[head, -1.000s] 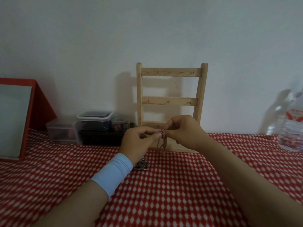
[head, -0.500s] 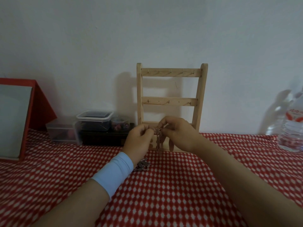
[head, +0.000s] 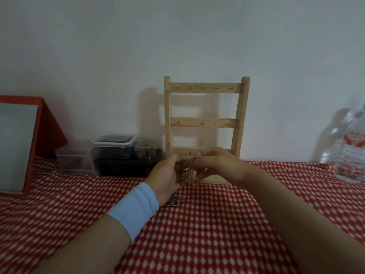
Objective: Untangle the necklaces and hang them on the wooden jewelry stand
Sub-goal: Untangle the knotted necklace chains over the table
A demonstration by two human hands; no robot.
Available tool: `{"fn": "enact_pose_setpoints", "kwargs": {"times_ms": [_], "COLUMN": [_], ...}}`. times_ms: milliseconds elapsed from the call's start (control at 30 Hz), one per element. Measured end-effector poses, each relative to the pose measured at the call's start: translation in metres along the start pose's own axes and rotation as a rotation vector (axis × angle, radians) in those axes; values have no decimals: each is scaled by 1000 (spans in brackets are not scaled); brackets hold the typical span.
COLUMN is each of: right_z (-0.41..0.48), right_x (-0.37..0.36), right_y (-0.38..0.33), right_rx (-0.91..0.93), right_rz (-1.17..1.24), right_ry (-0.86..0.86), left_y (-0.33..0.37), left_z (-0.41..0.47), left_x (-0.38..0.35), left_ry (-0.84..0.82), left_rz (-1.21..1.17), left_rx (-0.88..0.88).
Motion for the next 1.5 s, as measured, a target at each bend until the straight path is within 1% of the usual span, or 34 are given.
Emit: {"fn": "enact_pose_setpoints", "kwargs": {"times_ms": [133, 267, 300, 367, 433, 500, 567, 633, 667, 767, 833, 900, 1000, 1067, 1167, 1233, 1267, 1367, 1433, 1500], "right_z": [0, -4, -4, -3, -3, -2, -1, 1, 2, 3, 3, 3, 1, 0, 0, -1, -2, -2, 0, 2], "right_x": [-1, 5, 11, 26, 33, 31, 29, 24, 21, 19, 20, 21, 22, 23, 31, 39, 41, 43, 40, 36], "right_y": [2, -2, -4, -7, -8, -8, -6, -4, -4, -2, -2, 1, 8, 8, -4, -5, -2, 3, 7, 13], "right_rx": [-29, -32, -13, 29, 56, 57, 46, 46, 48, 48, 43, 9, -68, -78, -30, -13, -14, -25, -63, -120], "right_rz": [-94, -125, -142, -157, -129, -142, -133, -68, -39, -23, -49, -116, -287, -415, -607, -554, -516, -524, -393, -159], "right_ry": [13, 10, 55, 199, 259, 233, 192, 131, 107, 97, 105, 101, 103, 165, 363, 457, 473, 503, 510, 468], "left_y": [3, 5, 8, 14, 22, 34, 45, 45, 43, 40, 34, 27, 12, 3, -5, 0, 1, 4, 6, 8], "left_z": [1, 2, 2, -1, -4, -7, -11, -15, -16, -18, -14, -10, -3, 0, 3, -2, -3, -7, -7, -7], "left_x": [-5, -4, -3, -3, -4, -1, -1, -11, -14, -14, -12, -8, -3, -3, 4, -4, -4, 2, 1, 0], "left_ry": [8, 53, 44, 20, 13, 53, 64, -14, -40, -41, -60, -60, -59, -34, 48, 12, 3, 55, 37, 1], "left_rz": [50, 119, 153, 192, 168, 189, 344, 505, 531, 541, 558, 489, 345, 316, 378, 489, 503, 441, 407, 298], "left_rx": [-73, -129, -148, -188, -232, -312, -407, -447, -452, -433, -379, -281, -112, -50, -15, -51, -63, -64, -79, -100]}}
Point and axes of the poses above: each hand's wrist, its own z-axis towards the middle knuckle, its own x-axis out of the back of the hand, y = z × x, the point moved 10 cm from there along z, towards the middle knuckle, and after that the axes turned 11 degrees about -z, right-handed, at the moved point
